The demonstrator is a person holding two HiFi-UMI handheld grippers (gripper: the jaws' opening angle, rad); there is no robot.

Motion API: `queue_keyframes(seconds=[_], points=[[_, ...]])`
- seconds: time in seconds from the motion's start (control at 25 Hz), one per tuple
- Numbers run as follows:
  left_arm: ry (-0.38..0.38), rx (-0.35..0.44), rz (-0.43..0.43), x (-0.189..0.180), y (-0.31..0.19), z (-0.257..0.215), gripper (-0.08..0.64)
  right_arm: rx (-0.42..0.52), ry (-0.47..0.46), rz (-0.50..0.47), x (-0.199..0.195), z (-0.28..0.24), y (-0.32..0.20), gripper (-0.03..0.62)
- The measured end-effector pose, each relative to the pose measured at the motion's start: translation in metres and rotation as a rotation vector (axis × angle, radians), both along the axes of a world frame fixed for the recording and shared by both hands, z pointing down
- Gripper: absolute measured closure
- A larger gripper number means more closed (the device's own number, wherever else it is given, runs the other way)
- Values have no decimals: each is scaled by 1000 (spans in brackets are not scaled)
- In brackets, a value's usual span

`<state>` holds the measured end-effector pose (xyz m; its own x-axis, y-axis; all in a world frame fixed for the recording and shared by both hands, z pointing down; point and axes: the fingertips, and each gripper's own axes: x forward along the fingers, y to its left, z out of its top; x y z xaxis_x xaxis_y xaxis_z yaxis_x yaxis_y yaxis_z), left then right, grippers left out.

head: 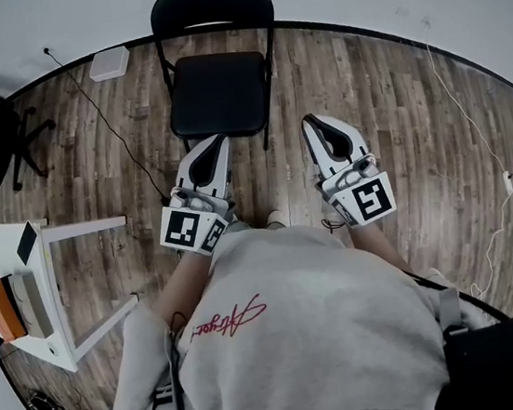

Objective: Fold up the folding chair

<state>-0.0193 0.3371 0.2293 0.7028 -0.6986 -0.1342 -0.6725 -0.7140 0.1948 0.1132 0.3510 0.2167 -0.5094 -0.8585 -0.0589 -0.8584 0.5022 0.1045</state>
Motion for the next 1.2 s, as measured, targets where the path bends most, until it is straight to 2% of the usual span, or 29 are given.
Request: queue_keyframes(seconds=[0.32, 0.44, 0.6, 0.76, 0.88, 1.2], points=[[17, 24, -71, 10, 13, -4, 543, 17, 18, -41, 19, 3, 12, 572], [53, -14, -108, 6, 12, -2, 543, -2, 13, -38, 29, 9, 10, 572], [46, -20, -124, 0, 2, 2, 543, 1, 17, -29, 32, 14, 1, 572], [49, -19, -132, -3, -24, 5, 543, -2, 11, 5, 32, 15, -22, 572], [42, -26, -106, 5, -52, 10, 543, 4, 24, 23, 33, 15, -46, 571], [54, -26, -23, 16, -162, 10, 541, -12, 28, 93, 36, 19, -153, 571]])
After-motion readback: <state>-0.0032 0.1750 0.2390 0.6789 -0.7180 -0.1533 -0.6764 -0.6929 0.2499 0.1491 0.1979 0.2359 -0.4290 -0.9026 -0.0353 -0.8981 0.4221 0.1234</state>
